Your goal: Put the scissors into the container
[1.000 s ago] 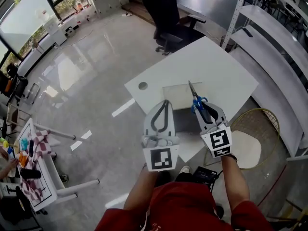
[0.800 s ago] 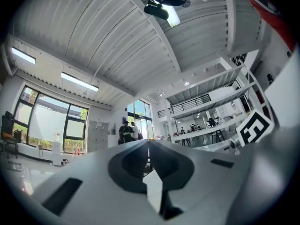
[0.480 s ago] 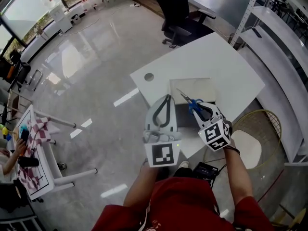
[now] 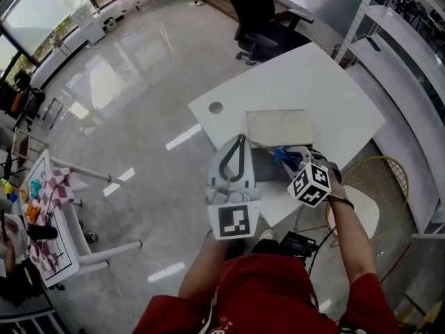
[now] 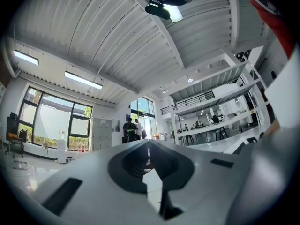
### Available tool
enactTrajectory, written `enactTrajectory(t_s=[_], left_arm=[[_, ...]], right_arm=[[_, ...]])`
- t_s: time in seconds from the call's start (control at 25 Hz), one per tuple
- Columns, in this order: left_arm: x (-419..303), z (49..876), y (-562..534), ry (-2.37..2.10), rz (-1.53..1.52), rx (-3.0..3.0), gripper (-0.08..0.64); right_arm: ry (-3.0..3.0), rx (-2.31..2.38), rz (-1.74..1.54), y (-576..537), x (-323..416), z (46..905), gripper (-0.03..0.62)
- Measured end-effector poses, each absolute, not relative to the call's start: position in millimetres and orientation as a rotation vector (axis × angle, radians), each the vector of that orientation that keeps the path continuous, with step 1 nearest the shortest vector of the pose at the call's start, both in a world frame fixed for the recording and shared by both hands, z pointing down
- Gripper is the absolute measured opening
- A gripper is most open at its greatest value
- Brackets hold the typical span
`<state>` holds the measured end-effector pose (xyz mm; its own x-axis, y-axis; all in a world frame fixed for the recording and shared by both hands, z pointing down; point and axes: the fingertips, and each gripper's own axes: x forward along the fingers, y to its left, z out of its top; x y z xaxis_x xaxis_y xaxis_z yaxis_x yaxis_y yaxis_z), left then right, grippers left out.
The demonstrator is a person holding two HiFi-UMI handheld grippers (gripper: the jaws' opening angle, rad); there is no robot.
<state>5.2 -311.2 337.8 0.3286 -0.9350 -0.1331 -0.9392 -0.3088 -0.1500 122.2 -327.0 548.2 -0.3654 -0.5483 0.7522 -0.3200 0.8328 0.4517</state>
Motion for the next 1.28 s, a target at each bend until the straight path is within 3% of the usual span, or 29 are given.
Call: enactTrajectory(t_s=[1.28], left_arm=[[4, 355, -324, 1.708, -0.007, -2.441, 0.009]], right_arm=[[-1.687, 0.318, -0.071, -336, 147, 651, 0.086]])
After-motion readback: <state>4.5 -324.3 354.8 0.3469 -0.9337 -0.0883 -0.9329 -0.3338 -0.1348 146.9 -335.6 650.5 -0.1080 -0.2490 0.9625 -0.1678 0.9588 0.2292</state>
